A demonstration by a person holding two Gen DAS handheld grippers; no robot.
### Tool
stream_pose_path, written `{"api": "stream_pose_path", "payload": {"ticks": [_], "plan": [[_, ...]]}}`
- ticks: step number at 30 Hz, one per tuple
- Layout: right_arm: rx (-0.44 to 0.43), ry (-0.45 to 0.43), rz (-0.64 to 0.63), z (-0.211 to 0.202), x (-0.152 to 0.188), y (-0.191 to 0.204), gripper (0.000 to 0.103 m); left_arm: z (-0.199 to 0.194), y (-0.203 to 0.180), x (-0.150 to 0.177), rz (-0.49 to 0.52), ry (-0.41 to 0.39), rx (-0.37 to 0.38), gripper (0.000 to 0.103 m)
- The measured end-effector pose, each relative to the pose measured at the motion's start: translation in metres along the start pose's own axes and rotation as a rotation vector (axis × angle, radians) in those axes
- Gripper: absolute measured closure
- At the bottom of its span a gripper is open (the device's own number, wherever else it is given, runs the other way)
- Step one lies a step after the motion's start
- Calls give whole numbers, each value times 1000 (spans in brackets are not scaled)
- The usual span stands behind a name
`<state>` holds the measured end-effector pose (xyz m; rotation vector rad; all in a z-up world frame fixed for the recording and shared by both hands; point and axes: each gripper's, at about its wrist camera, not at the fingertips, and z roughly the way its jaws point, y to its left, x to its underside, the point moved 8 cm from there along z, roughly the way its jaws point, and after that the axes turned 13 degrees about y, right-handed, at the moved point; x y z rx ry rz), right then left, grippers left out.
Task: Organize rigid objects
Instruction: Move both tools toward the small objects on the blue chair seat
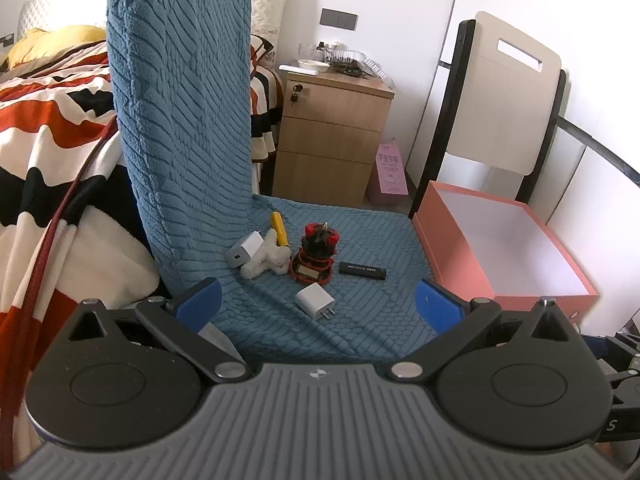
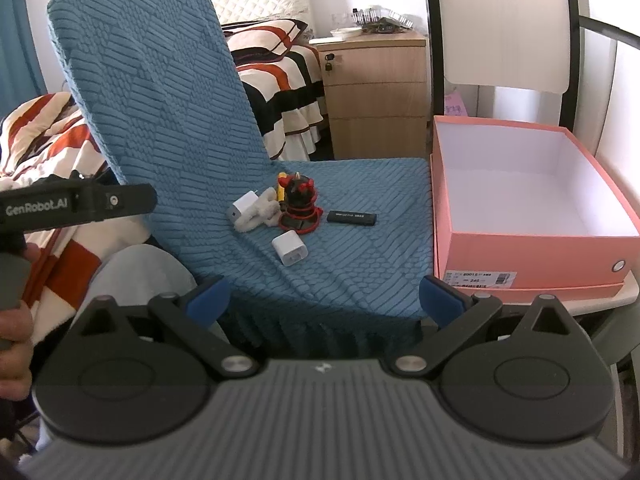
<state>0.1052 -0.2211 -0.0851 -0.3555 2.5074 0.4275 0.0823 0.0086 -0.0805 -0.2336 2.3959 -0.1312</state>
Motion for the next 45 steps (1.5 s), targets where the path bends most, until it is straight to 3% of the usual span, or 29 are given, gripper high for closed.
{"api": "stream_pose_path", "payload": {"ticks": [27, 45], "plan": [[-46, 26, 8, 29, -2, -4, 0, 33, -6, -5, 31, 42, 27, 0], [-99, 62, -3, 73, -13, -6, 1, 93, 4, -16, 15, 99, 23, 0]]}}
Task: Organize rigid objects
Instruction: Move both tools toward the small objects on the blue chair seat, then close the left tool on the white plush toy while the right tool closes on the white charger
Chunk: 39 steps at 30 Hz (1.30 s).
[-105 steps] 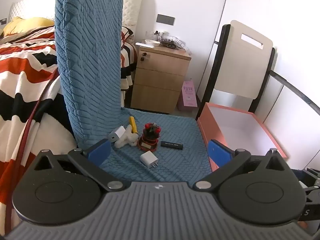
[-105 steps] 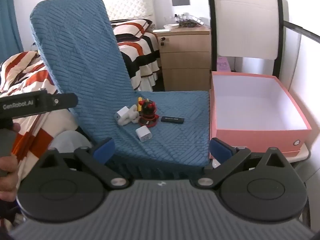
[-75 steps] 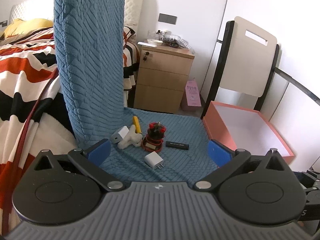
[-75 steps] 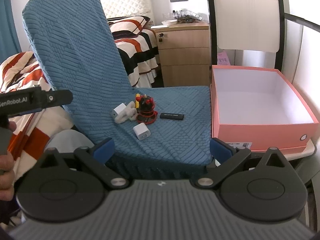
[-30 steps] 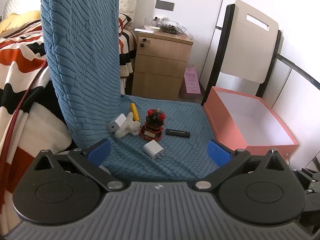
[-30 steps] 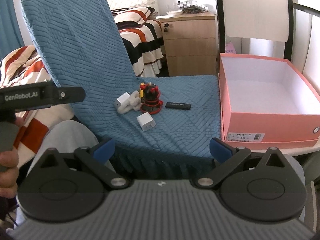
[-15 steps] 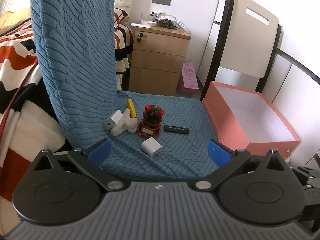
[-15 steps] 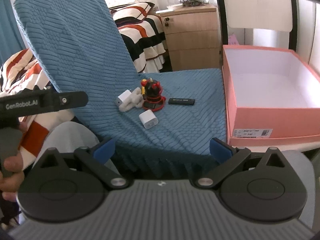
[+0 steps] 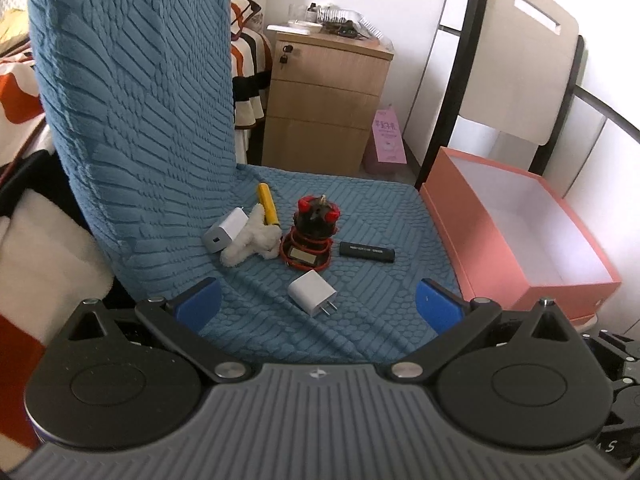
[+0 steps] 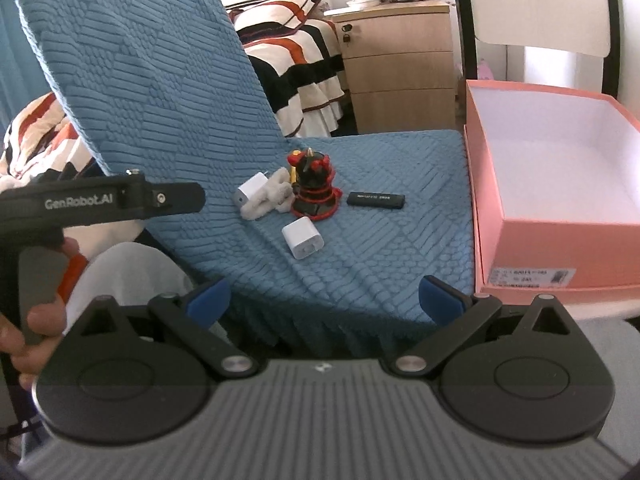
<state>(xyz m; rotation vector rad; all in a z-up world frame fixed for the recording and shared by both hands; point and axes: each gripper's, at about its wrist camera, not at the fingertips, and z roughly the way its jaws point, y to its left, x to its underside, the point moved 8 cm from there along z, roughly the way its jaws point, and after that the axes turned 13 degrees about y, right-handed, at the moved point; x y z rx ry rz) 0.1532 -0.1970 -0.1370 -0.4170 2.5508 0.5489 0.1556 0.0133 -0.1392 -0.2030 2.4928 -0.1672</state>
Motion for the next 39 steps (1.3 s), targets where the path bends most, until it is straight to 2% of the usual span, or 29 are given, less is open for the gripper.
{"api": "stream_pose_path", "payload": {"ticks": [6, 12, 17, 19, 25, 28, 31, 33, 36, 39], "plan": [[-37, 20, -3, 20, -12, 0, 1, 23, 7, -10, -6, 2, -18, 0], [-41, 46, -34, 45, -22, 2, 3, 49, 16, -22, -31, 16, 1, 0], [-61, 61, -73, 67, -31, 8, 13, 78, 24, -32, -48, 43, 0, 0], [-58, 64, -96, 78, -35, 11, 25, 89, 28, -35, -53, 56, 0, 0], [-47, 61, -164, 110, -52, 19, 33, 123, 37, -45, 27, 83, -73, 0], [-56, 68, -197, 128, -58, 23, 33, 140, 44, -49, 44, 100, -87, 0], [-59, 61, -224, 145, -64, 26, 33, 158, 52, -53, 23, 121, -55, 6], [-44, 70, -246, 156, -67, 28, 33, 168, 57, -55, 12, 127, -60, 9], [-33, 79, -254, 172, -70, 28, 33, 180, 64, -59, 8, 135, -52, 10], [-31, 86, -259, 186, -74, 29, 34, 191, 70, -62, 20, 141, -74, 11]]}}
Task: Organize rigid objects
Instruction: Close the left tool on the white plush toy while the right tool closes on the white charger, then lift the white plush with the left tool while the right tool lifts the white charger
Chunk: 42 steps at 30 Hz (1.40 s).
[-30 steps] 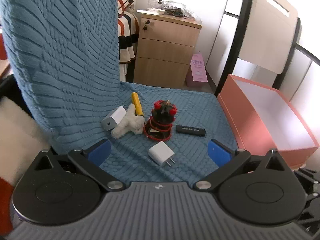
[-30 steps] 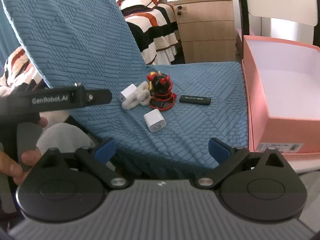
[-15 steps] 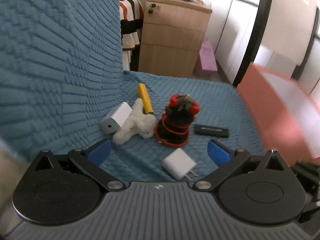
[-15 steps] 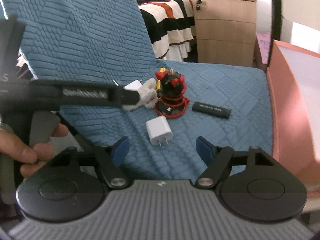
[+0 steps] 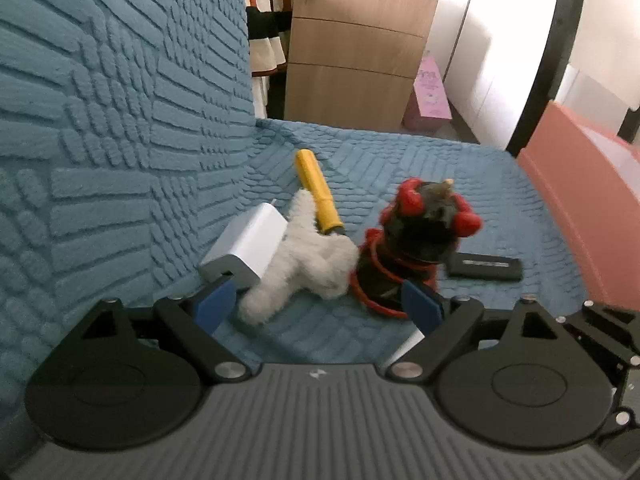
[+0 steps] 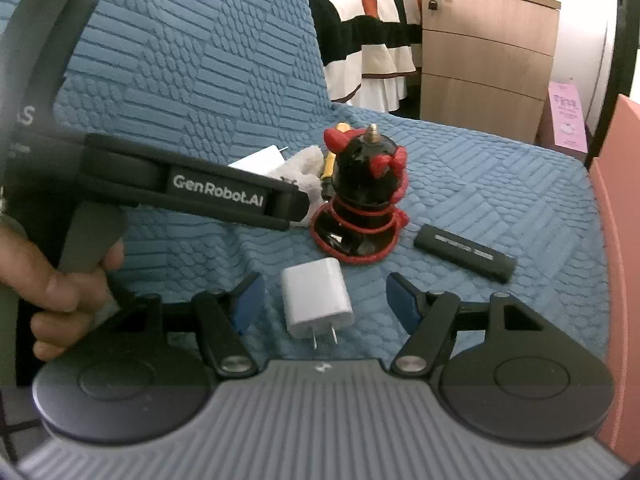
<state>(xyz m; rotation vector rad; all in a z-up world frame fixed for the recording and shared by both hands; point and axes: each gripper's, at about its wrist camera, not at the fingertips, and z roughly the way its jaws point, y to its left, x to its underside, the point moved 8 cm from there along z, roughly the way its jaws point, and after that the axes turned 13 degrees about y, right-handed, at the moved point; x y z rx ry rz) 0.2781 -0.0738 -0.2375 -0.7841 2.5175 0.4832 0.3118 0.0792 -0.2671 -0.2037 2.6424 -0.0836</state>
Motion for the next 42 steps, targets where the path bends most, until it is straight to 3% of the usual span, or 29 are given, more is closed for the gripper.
{"api": "stream_pose_path", "payload": {"ticks": [2, 9, 16, 18, 24, 26, 32, 34, 36, 42], "plan": [[9, 6, -10, 7, -4, 1, 37, 7, 4, -1, -2, 13, -6, 13], [-14, 41, -28, 24, -10, 7, 60, 27, 8, -2, -24, 50, -3, 24], [-9, 65, -72, 24, -11, 13, 60, 35, 9, -4, -48, 33, 12, 25], [-4, 69, -69, 23, -10, 13, 60, 36, 10, -4, -59, 25, -2, 34], [37, 87, -65, 15, -7, 14, 61, 31, 11, -1, -90, 15, 0, 45], [50, 85, -60, 9, -3, 12, 61, 28, 12, 1, -114, 14, 4, 60], [86, 70, -23, -12, 8, 3, 62, 17, 13, 10, -165, 20, 23, 84], [103, 72, -16, -18, 12, 0, 65, 13, 12, 15, -185, 22, 47, 85], [124, 70, -11, -22, 14, -3, 85, 8, 10, 21, -197, 22, 52, 85], [160, 78, 19, -27, 21, -18, 86, -5, 0, 38, -236, 24, 63, 86]]}}
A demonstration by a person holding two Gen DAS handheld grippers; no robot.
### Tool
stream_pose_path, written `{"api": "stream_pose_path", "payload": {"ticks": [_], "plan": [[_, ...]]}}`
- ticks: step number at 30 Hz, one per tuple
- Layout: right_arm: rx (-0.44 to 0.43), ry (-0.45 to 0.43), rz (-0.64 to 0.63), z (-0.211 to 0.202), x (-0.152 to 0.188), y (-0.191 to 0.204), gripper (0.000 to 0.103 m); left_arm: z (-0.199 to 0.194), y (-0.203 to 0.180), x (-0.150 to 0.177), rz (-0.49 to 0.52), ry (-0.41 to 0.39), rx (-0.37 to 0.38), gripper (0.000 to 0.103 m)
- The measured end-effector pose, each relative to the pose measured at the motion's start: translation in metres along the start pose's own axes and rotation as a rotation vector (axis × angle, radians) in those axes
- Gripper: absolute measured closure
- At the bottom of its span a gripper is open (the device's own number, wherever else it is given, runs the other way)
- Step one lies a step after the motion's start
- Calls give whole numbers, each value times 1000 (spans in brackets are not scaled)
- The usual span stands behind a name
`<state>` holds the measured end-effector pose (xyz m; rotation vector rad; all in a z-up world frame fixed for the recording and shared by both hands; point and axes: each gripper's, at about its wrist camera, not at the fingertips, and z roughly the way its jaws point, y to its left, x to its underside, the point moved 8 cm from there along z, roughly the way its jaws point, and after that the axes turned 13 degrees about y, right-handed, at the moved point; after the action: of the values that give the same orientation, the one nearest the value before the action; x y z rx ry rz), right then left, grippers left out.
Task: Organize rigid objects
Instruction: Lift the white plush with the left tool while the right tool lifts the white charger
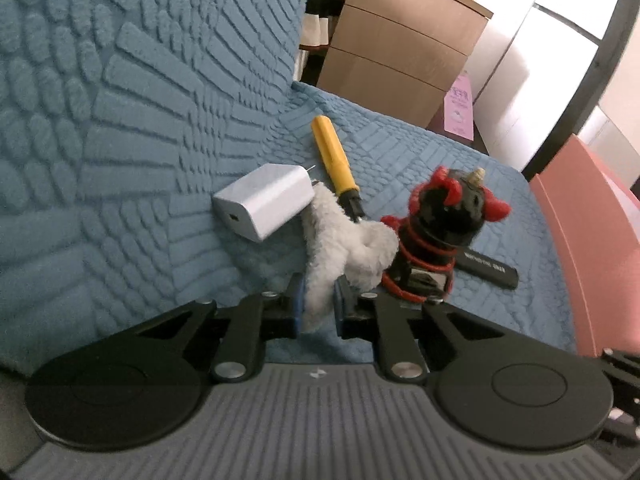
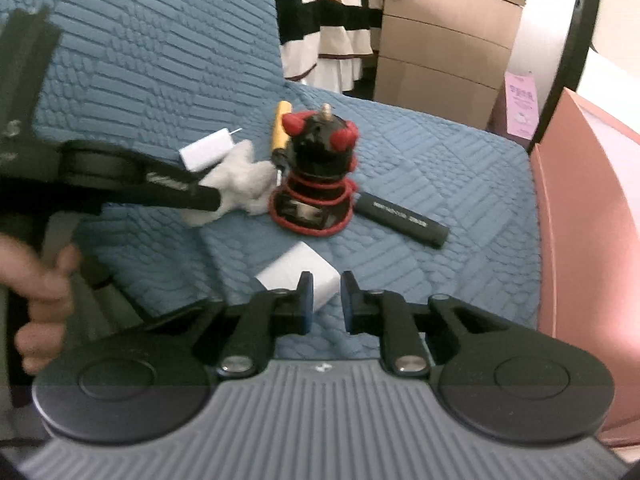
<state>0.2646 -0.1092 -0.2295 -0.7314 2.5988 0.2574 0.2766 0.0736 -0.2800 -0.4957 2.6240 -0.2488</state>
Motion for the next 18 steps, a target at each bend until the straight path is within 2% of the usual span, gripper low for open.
{"api": "stream_pose_path", "payload": {"ticks": [9, 14, 16, 17, 18], "plan": [[-36, -28, 69, -14, 2, -4, 84, -17, -10, 33, -32, 34, 62, 86], [-44, -36, 101, -14, -2, -3, 82, -14, -10, 32, -27, 43, 70, 85], [-35, -28, 112, -11, -3, -3, 72, -12, -7, 32, -42, 51, 95, 81], [-36, -20, 115, -9, -2, -3, 71, -11, -6, 31, -51, 56, 112, 72], [-41, -10, 118, -6, -2, -2, 68, -10, -5, 30, -63, 61, 122, 60]]}}
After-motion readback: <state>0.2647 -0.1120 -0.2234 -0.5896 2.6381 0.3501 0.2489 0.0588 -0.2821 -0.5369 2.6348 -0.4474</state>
